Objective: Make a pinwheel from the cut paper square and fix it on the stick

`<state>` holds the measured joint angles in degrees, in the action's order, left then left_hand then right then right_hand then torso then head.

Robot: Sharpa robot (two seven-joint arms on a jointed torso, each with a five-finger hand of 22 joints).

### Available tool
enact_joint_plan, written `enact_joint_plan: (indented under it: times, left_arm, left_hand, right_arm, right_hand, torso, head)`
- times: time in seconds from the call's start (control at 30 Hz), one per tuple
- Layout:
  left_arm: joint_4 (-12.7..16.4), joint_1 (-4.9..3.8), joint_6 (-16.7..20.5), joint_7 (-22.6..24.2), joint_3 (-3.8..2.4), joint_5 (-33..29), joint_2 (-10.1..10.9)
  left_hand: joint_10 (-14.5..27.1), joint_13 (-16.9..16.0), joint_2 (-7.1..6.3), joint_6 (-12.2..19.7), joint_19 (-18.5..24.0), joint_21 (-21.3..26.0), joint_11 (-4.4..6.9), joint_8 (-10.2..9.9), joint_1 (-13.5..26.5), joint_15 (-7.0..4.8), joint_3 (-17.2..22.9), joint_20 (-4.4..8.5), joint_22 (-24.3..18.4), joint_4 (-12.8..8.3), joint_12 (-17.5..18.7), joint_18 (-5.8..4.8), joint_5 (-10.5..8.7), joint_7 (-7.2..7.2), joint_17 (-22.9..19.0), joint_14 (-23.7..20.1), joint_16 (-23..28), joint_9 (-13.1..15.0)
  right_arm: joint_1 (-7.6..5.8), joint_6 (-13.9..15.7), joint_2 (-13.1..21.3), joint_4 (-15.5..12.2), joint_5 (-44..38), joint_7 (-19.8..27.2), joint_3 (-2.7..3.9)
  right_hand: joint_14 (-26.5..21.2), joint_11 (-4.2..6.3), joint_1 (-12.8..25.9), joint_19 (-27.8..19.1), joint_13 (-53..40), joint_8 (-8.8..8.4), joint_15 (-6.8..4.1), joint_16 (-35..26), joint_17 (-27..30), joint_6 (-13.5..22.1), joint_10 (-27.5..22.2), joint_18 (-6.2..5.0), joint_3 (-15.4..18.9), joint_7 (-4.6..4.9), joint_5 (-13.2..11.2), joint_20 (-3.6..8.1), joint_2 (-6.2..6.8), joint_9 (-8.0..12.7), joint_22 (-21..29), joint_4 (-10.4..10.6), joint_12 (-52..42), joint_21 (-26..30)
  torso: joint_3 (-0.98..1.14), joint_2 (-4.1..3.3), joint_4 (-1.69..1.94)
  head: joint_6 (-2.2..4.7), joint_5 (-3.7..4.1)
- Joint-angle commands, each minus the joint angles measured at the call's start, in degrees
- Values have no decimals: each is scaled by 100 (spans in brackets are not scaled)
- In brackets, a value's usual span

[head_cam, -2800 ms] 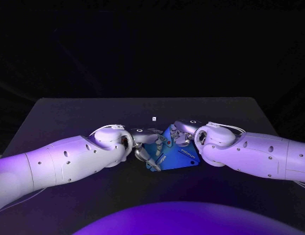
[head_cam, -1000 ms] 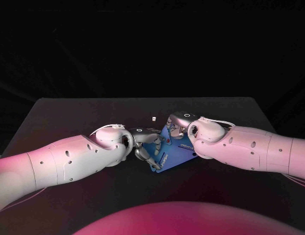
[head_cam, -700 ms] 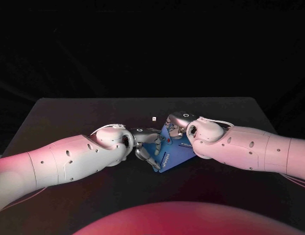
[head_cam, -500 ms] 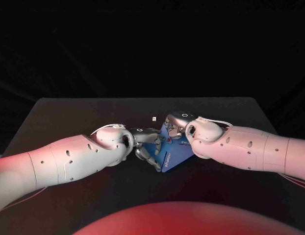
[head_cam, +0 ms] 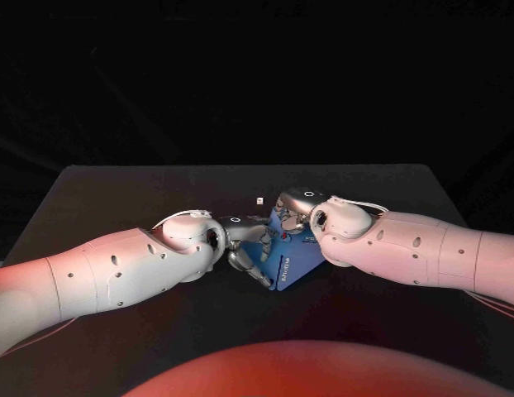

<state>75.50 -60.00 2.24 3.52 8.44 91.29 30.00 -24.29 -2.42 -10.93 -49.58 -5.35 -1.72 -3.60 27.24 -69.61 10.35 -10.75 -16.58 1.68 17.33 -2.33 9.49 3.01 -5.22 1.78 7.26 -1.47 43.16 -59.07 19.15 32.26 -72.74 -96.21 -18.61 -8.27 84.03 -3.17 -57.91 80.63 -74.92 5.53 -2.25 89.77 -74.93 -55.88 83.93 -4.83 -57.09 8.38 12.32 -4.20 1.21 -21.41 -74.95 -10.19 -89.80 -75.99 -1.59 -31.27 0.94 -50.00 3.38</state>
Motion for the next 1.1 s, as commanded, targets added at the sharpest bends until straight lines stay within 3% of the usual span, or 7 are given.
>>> enact_joint_plan:
  times: [0.03,0.37,0.47,0.57,1.1]
  left_arm:
    - [27,-3,89,-107,-2,84,-2]
    - [66,-3,216,-94,-2,109,-3]
    - [75,-3,280,-65,-2,107,-1]
    - [82,-3,331,-45,-2,102,3]
    - [80,-4,279,-49,-2,93,-37]
  left_hand:
    - [-7,-2,-29,-43,49,2,32,-47,-17,-24,-9,4,0,3,-5,-18,-2,-3,-9,-42,34,-7]
    - [31,2,-54,-52,50,1,53,-84,-48,-30,-19,4,1,3,1,-18,0,16,-19,-94,37,-13]
    - [-29,-5,87,-97,53,0,59,-118,-120,-9,117,5,3,0,-11,-13,-4,28,-9,-62,23,-19]
    - [-72,-7,315,-118,55,-3,61,-170,-148,-13,290,5,5,-7,-11,-7,-11,32,-1,-32,14,-32]
    - [-115,-10,384,-128,54,-7,61,-201,-169,-25,346,4,8,-10,-15,-3,-15,34,5,-7,9,-35]
  right_arm:
    - [-5,-64,-21,6,-29,68,-1]
    - [-19,-73,-69,50,-25,113,-1]
    - [-23,-76,-75,65,-17,129,-1]
    - [-25,-80,-78,73,-12,141,-1]
    - [-33,-98,-115,105,14,202,-2]
  right_hand:
    - [597,-43,-7,-9,-1508,-12,50,23,-1507,25,607,45,-28,10,-15,-10,-35,6,-59,17,-20,38]
    - [597,-43,-7,-9,-1508,-12,50,23,-1507,25,607,45,-28,10,-15,-10,-35,6,-59,17,-20,38]
    - [597,-42,-10,-8,-1508,-9,50,23,-1507,23,607,45,-32,9,-30,-11,-39,7,-60,18,-20,39]
    - [597,-42,-10,-8,-1508,-9,50,23,-1507,23,607,45,-32,9,-30,-11,-39,7,-60,18,-20,39]
    - [597,-42,-13,-12,-1508,-6,51,23,-1507,19,607,43,-35,8,-48,-12,-44,8,-54,19,-20,46]
  torso:
    - [1,0,-7]
    - [2,-1,-11]
    - [2,0,-11]
    - [4,3,-9]
    - [2,1,-9]
  head:
    - [0,-5]
    - [0,9]
    - [0,10]
    - [0,16]
    - [0,22]
